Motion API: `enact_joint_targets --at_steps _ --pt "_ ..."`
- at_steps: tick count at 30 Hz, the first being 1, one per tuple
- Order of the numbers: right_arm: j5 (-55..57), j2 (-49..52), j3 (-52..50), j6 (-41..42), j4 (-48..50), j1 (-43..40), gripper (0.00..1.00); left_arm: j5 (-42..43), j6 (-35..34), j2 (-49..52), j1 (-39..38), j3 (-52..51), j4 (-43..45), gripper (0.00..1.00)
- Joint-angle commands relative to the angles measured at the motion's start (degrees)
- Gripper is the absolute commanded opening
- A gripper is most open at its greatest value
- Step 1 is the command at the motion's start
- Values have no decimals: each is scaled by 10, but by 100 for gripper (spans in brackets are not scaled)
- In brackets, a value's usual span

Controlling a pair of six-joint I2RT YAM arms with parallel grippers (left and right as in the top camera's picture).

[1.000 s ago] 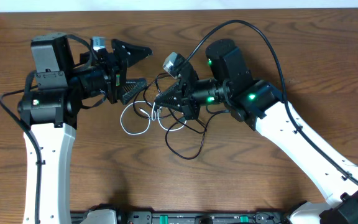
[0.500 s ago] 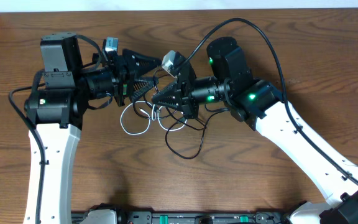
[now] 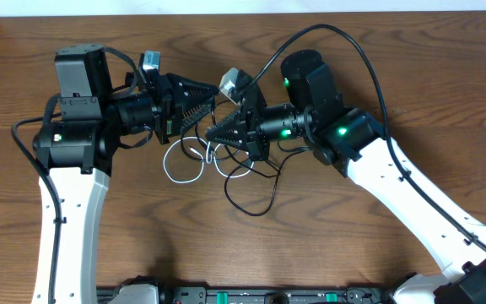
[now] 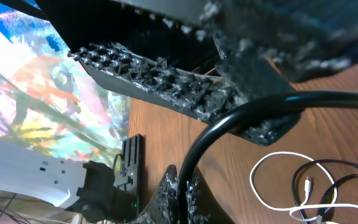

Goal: Untangle cables

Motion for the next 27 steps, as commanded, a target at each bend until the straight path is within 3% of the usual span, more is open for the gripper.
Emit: enact_joint_targets --at_steps 1,12,19,24,27 --pt "-12 -1 3 10 1 2 1 8 7 -8 -1 8 1 27" --pt "-17 -1 3 25 17 2 1 8 44 -8 -1 8 -5 29" --pt "-68 -1 3 29 28 2 1 8 68 -8 -1 8 -28 35" --pt "-75 -1 3 29 29 2 1 18 72 -8 -1 8 -31 34" --pt "-76 -1 3 31 29 2 1 41 72 -8 -1 8 -30 29"
